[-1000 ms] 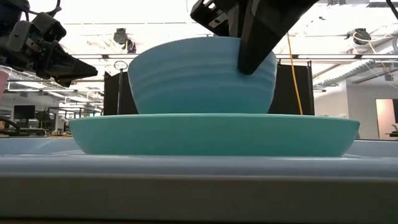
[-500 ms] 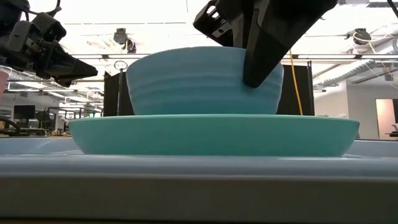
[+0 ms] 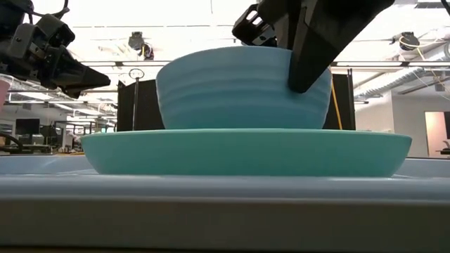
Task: Set up tray
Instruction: Put the blue bowl on top of the light blue plate
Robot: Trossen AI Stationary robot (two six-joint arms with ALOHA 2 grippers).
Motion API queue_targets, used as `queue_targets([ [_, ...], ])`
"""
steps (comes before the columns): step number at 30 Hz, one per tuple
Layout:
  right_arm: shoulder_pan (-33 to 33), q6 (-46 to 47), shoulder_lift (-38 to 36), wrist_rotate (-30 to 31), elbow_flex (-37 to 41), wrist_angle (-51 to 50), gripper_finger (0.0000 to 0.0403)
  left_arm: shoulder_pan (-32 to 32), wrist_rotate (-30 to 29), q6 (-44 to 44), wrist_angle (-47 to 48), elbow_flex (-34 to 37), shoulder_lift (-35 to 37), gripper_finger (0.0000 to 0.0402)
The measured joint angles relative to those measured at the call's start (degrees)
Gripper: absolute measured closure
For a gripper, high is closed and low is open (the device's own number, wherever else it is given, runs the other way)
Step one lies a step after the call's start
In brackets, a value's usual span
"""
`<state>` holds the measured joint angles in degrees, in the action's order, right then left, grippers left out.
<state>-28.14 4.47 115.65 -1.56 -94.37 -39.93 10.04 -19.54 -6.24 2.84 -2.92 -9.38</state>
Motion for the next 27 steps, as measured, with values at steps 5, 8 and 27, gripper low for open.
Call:
queue_targets([
  [5,0.02,0.35,-0.67,-0.11,1.46,1.21,0.0398,0.00,0.01,0.02,0.02,0.00,0.00,0.0339],
  [8,0.02,0.00,-0.67,-0.15,1.49,1.61,0.0397,0.00,0.01,0.00,0.02,0.00,0.01,0.0339],
  [27,-0.07,-1.07,-0.52,-0.83,1.56,3.09,0.0378,0.00,-0.01,0.00,0.02,0.00,0.01,0.0339],
])
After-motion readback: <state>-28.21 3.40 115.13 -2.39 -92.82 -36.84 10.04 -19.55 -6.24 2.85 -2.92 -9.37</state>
